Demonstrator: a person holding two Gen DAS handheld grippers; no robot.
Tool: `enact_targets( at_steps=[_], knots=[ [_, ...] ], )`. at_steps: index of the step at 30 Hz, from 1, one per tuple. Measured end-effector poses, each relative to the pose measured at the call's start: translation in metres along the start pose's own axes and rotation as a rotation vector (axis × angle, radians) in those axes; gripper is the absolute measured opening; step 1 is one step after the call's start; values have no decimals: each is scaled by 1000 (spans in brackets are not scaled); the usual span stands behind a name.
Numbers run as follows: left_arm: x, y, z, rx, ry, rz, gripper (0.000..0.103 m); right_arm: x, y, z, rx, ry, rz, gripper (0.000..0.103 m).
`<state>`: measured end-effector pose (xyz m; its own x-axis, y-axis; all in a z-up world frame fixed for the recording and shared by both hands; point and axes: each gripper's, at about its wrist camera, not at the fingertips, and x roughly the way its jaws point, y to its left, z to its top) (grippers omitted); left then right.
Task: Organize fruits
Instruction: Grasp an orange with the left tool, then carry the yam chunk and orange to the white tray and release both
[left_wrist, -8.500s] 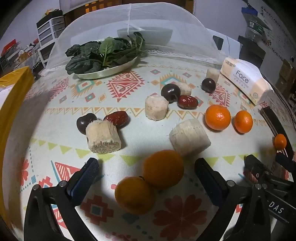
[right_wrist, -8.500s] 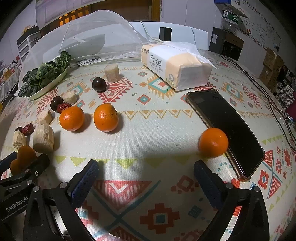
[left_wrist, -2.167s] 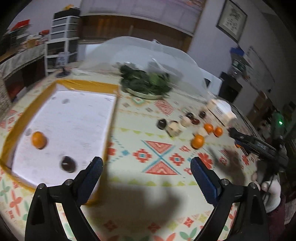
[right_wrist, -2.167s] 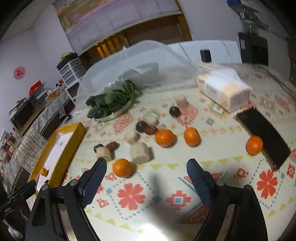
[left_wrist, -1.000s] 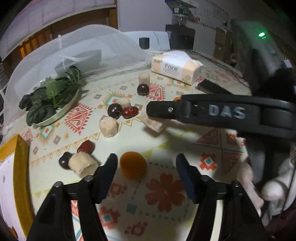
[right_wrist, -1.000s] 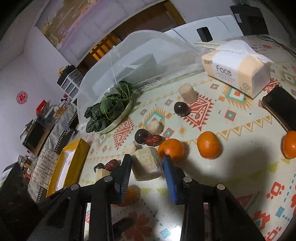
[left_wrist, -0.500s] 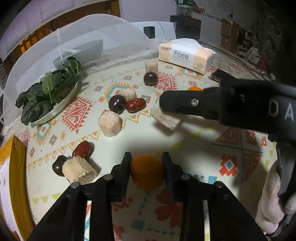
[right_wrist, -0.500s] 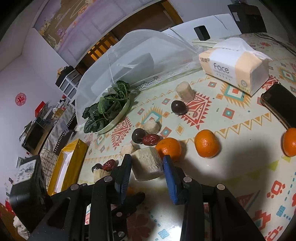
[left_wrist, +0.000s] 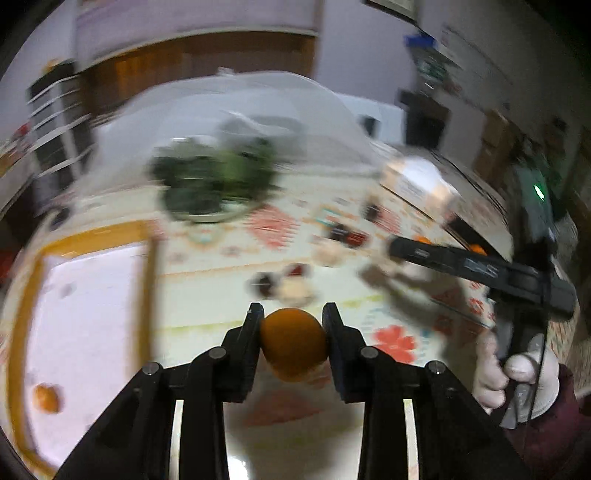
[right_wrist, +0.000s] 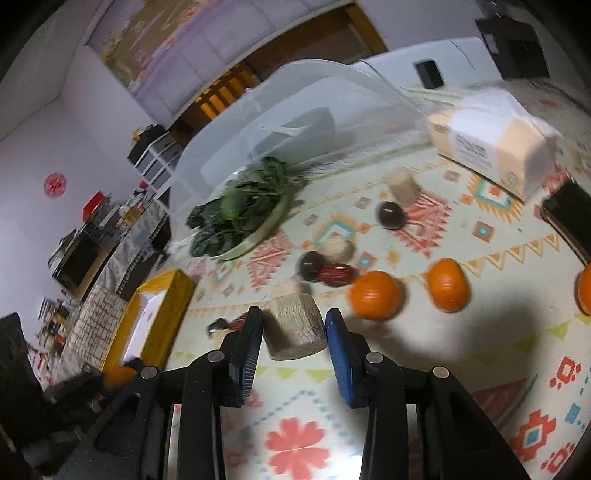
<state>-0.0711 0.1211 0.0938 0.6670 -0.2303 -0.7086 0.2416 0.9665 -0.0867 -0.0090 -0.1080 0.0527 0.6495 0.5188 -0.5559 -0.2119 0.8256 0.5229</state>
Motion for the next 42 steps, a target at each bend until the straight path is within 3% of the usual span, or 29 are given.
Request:
enact_targets(
  at_steps=[5,11,19,25,27,29,31,34,36,38,42],
  knots=[
    [-31,89,0,-141,-16,114,32,2,70,-5,-72,49,114,38],
    [-32,182,-14,-332,9,150,32,49,163,-23,-191,169,192,38],
    [-7,240,-31,-456,61,150,32,126,237,-54,-292,293,184,38],
    [-14,258,-39,-508,41,147,33,163,256,-73,-336,352,152,39],
    [-21,264,-43,-530,23,144,38,170,259,-77,-353,349,138,39],
    [-27,266,-45,-550,13,165,52,172,260,-80,-353,332,125,39],
    [-38,266,-47,-564,-4,186,52,172,263,-81,-340,328,128,41],
    [-53,261,-45,-567,-32,190,54,158,263,-80,-347,299,130,41],
    [-67,251,-42,-563,-66,189,62,141,259,-76,-344,264,144,42],
    [-82,236,-40,-553,-108,187,73,120,251,-72,-331,228,155,51],
    [-101,194,-33,-508,-155,118,76,77,215,-61,-299,156,139,54]
  ],
)
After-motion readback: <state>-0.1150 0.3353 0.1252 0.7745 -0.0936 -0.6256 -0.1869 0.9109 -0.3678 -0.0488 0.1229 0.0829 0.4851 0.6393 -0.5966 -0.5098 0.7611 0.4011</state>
